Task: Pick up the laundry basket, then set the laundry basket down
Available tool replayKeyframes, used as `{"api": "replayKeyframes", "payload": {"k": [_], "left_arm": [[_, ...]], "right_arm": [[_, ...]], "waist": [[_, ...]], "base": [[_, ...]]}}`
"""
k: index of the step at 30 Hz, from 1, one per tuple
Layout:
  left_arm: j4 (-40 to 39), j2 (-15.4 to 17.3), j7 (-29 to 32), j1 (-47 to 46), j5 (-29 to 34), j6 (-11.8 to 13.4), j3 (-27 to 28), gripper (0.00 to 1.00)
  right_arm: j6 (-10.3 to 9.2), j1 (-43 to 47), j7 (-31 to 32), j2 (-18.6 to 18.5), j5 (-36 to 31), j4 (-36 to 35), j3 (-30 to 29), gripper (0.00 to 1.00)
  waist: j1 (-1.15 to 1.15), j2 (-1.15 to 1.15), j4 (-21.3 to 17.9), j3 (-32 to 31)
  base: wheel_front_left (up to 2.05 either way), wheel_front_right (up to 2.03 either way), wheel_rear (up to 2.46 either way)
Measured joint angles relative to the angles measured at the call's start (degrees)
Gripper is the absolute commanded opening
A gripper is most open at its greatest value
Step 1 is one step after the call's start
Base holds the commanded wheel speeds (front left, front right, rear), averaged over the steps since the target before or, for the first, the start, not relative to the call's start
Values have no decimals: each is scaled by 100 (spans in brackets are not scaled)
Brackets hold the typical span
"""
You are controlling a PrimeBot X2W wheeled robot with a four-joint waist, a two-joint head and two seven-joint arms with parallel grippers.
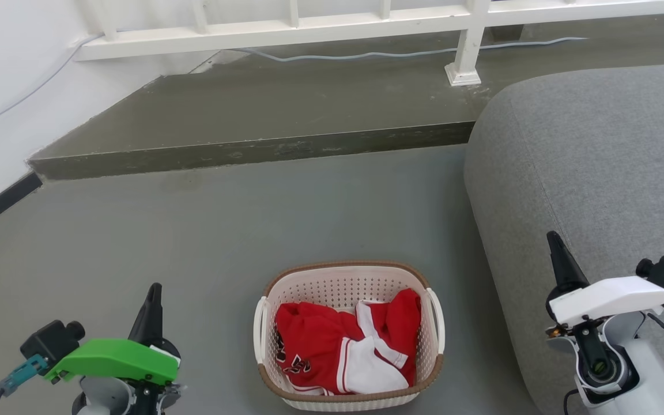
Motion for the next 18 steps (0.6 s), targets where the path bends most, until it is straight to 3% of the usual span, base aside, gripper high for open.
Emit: {"api": "replayKeyframes", "payload": {"k": [18], "left_arm": [[-7, -3, 322, -1, -1043, -98, 333, 0]], "right_arm": [[153, 5, 321, 141, 1046, -33, -452, 0]], "waist": [[0, 0, 59, -20]], "base": [[0, 0, 0]]}}
